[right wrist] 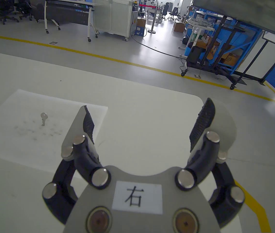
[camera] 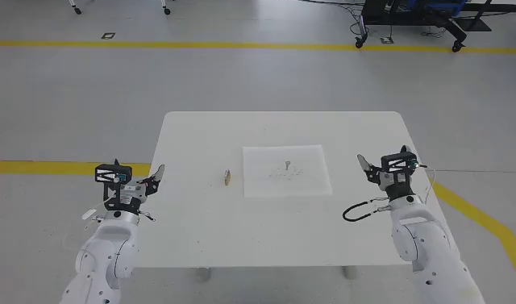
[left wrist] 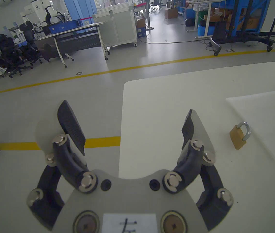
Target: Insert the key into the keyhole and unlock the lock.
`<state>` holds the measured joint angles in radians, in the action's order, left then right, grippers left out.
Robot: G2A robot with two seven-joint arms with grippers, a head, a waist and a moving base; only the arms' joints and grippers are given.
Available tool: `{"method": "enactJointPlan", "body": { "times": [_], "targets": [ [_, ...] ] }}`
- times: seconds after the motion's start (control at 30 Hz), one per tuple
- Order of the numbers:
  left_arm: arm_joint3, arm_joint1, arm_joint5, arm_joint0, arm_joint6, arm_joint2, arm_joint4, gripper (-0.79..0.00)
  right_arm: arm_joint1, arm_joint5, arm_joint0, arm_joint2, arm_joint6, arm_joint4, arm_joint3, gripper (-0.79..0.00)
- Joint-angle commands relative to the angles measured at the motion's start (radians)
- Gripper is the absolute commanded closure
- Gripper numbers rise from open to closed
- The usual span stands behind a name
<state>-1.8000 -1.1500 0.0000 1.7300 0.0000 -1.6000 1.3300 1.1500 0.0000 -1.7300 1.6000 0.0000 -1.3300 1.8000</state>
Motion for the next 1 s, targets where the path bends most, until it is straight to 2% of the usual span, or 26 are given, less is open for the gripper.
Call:
{"method": "enactJointPlan", "body": {
  "times": [0.0, 0.1, 0.37, 0.63, 0.67, 0.73, 0.77, 0.87, 0.97],
  "targets": [
    [0.0, 0.0, 0.0, 0.0, 0.0, 0.0, 0.0, -0.785, 0.0, 0.0, 0.0, 0.0, 0.0, 0.0, 0.0, -0.785],
    [0.0, 0.0, 0.0, 0.0, 0.0, 0.0, 0.0, -0.785, 0.0, -0.013, 0.01, -0.021, 0.018, -0.027, -0.005, -0.785],
    [0.0, 0.0, 0.0, 0.0, 0.0, 0.0, 0.0, -0.785, -0.002, -0.359, 0.159, -0.183, 0.163, -0.073, -0.059, -0.785],
    [0.0, 0.0, 0.0, 0.0, 0.0, 0.0, 0.0, -0.785, 0.0, -0.684, 0.292, -0.332, 0.286, -0.029, -0.151, -0.785],
    [0.0, 0.0, 0.0, 0.0, 0.0, 0.0, 0.0, -0.785, 0.001, -0.711, 0.307, -0.343, 0.293, -0.017, -0.166, -0.748],
    [0.0, 0.0, 0.0, 0.0, 0.0, 0.0, 0.0, -0.785, 0.002, -0.742, 0.333, -0.36, 0.306, 0.005, -0.192, -0.526],
    [0.0, 0.0, 0.0, 0.0, 0.0, 0.0, 0.0, -0.785, 0.003, -0.763, 0.348, -0.371, 0.317, 0.022, -0.208, -0.388],
    [0.0, 0.0, 0.0, 0.0, 0.0, 0.0, 0.0, -0.785, 0.01, -0.76, 0.417, -0.393, 0.362, 0.077, -0.28, -0.372],
    [0.0, 0.0, 0.0, 0.0, 0.0, 0.0, 0.0, -0.785, 0.022, -0.722, 0.496, -0.417, 0.408, 0.146, -0.366, -0.425]
  ]
}}
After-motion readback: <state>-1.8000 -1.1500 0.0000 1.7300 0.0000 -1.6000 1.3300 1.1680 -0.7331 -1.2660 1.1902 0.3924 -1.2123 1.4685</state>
